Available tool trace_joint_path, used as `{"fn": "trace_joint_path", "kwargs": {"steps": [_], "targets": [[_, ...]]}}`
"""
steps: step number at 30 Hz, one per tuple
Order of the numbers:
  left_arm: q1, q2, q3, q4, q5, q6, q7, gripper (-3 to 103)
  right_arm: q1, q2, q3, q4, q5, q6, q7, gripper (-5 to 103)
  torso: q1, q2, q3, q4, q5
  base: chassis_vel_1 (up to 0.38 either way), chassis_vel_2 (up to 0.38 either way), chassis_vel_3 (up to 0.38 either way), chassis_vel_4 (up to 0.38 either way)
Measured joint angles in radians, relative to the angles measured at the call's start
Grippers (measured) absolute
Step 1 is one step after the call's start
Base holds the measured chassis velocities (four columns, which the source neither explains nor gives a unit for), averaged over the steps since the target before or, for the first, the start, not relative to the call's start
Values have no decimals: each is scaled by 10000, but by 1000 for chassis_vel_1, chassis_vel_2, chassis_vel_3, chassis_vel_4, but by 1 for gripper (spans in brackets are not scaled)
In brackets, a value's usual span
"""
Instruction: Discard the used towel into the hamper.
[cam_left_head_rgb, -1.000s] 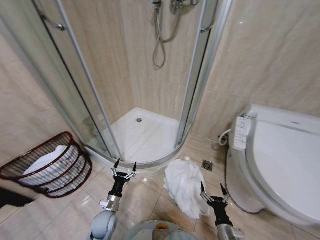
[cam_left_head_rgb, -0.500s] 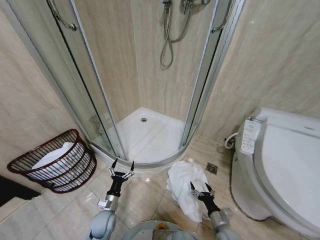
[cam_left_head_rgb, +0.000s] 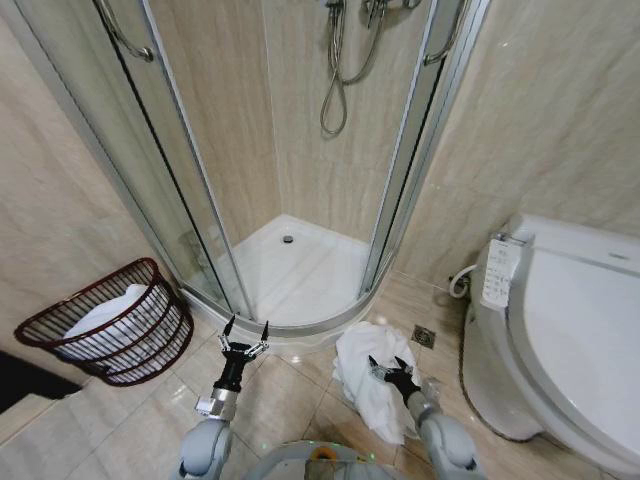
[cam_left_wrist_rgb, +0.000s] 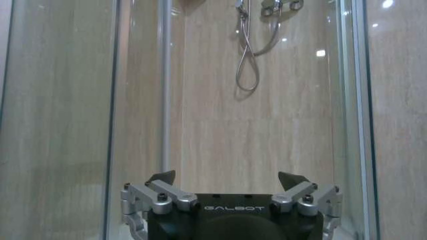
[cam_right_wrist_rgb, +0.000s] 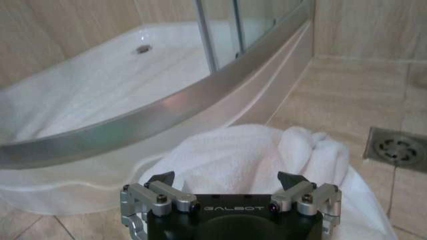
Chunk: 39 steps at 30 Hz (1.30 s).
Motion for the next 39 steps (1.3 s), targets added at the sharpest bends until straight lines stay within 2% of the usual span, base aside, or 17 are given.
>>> {"fn": "trace_joint_path", "kwargs": {"steps": [4,9,14,39], "targets": [[-36,-5,-24,35,-16,-3,-1,100,261,8,-38,-251,12,-354,-274,100,0,1,0,0,-1,0,0,0,0],[-58,3,-35,100,-25,-3,-2,100,355,89,-109,-468,-112,-378,-367,100,0,1,0,-1,-1,0,0,0,0],[-110,-4,-28,193,-35,-16,-6,100,511,228,-107,-1033,-456,-163,-426,100,0,2,0,-1,-1,0,0,0,0],[-34,-12,-127,-23,-6,-8,-20,100,1328,407,-52,-2677,-806,573,-418,100,0,2,0,-1,-2,0,0,0,0]]}}
